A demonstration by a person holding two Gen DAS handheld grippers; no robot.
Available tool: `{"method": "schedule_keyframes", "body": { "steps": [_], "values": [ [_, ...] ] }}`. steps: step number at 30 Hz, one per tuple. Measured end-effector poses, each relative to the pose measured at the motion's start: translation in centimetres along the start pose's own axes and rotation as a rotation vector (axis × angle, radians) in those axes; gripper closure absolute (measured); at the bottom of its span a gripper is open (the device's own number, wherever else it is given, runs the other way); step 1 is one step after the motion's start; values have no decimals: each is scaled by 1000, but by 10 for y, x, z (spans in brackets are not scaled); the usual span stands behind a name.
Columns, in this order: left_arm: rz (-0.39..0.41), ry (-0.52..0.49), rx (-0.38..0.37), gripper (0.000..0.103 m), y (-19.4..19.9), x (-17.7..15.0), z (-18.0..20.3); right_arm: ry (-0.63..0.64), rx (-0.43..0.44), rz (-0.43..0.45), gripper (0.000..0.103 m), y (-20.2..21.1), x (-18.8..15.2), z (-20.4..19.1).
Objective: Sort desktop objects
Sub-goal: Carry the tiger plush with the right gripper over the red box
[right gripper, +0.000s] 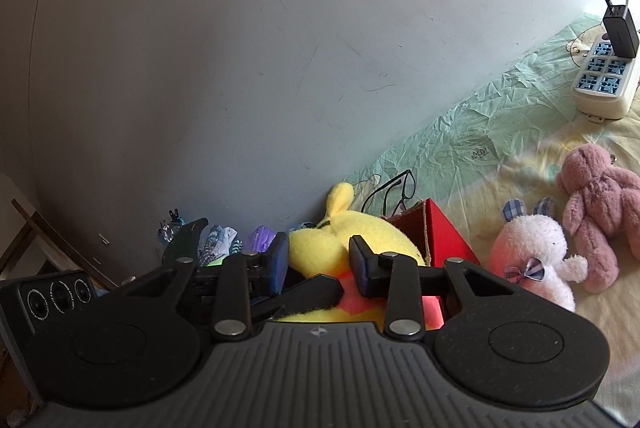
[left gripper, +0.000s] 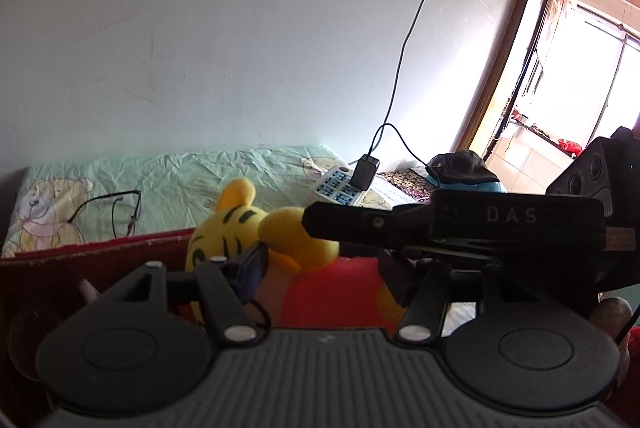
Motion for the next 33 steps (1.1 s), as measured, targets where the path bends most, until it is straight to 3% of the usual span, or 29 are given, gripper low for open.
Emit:
{"method": "schedule_keyframes", "body": {
  "steps": [3,8,10,15,25,33],
  "values": [
    [-3,9,-10,43,0,3,-7,23,-14,1,70,-5,3,-7],
    [-35,83,-61,43,0,-7,-18,59,-97,-75,62,-13,2,-1],
    [-30,121,-65,43,7,-15,-21,84,-111,-97,49,-10,0,1],
    [-21,263,-81,43,23,-32,-43,171,-160,-147,49,-5,-3,6],
    [-125,348,-116,41,16,-60,-50,22,-72,-226,47,-7,-3,24],
    [-96,325,-127,40,8,-47,-44,-110,4,-226,47,1,-2,32]
  ]
}}
Point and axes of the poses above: each gripper's, at about its wrist camera, not at the fingertips, and y roughly against the way its jaws point, z to its right, x to its top, the point moved 2 cm from there along -y, roughly the way its jaws point, and after that the axes turned 2 degrees about y, right-handed, at the moved point
